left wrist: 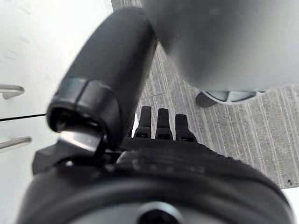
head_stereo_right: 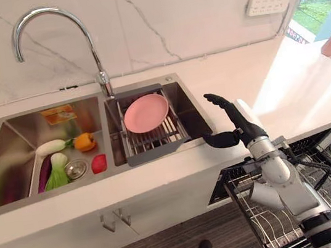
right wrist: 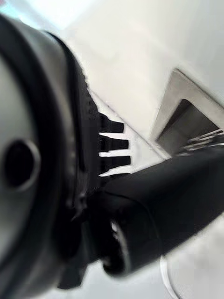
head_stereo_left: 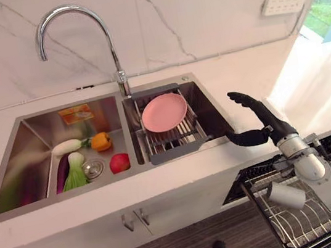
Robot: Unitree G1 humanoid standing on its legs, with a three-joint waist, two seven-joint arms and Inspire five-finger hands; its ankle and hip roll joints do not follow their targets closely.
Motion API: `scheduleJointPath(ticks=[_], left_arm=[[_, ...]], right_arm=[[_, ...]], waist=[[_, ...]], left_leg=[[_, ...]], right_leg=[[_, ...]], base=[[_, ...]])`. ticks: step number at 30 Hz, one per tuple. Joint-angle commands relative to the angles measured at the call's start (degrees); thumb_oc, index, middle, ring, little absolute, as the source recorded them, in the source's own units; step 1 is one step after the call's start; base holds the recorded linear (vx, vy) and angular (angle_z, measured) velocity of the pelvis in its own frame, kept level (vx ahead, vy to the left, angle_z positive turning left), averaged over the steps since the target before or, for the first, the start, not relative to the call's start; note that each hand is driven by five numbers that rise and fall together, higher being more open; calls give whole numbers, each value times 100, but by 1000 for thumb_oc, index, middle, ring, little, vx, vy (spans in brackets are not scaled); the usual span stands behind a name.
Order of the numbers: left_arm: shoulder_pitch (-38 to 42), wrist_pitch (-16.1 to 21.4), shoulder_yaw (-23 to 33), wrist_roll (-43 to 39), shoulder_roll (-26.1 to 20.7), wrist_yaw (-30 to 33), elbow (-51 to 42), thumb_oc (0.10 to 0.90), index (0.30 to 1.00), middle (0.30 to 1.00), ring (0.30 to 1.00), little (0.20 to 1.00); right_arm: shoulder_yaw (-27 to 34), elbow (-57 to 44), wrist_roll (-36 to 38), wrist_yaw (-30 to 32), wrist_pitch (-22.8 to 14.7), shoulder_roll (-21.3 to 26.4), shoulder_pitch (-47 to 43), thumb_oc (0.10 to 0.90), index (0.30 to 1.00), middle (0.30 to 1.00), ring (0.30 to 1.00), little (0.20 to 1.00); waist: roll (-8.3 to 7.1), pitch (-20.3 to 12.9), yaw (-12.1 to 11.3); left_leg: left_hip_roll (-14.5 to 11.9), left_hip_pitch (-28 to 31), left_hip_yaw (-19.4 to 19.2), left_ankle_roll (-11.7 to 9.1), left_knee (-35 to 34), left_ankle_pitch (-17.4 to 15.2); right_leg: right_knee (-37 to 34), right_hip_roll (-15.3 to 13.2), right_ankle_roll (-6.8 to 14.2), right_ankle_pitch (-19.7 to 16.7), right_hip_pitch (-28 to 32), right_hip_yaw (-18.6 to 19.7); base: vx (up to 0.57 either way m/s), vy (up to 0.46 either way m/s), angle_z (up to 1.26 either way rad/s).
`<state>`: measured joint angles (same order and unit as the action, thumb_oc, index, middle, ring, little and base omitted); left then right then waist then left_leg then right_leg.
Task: Place the dishes in the dishwasher.
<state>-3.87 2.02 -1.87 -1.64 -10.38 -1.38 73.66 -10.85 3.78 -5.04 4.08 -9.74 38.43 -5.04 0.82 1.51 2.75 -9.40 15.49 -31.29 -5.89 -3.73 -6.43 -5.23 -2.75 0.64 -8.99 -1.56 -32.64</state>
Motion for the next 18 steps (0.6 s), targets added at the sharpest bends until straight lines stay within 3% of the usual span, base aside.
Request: scheduleJointPath(ticks=[1, 10, 18], left_arm=[[81, 63, -403, 263, -187, 22, 180, 800, 900, 900, 900, 900], [-20, 166, -397, 375, -346, 148, 99, 800, 900, 900, 900, 900], [-11, 237, -500, 433, -331, 213, 41, 800, 900, 900, 900, 900]], right_arm=[[47, -179, -309, 95, -356, 92, -1016, 800, 900, 900, 900, 900], [-649, 338, -719, 185, -385, 251, -1800, 800, 900, 900, 900, 900], [-906, 769, -1155, 372, -348, 267, -2085, 800, 900, 900, 900, 900]], waist=[[-254, -71, -208], [-284, -44, -388], [-334, -46, -510]], left_leg=[[294, -273, -62, 109, -89, 621], [297, -327, 39, 97, -82, 638], [309, -359, 141, 112, -78, 637]], right_leg=[[67, -650, 708, 542, 703, 48], [61, -640, 691, 561, 730, -18], [65, -647, 687, 551, 758, -81]], base=[[21, -17, 11], [9, -11, 7], [5, -10, 10]])
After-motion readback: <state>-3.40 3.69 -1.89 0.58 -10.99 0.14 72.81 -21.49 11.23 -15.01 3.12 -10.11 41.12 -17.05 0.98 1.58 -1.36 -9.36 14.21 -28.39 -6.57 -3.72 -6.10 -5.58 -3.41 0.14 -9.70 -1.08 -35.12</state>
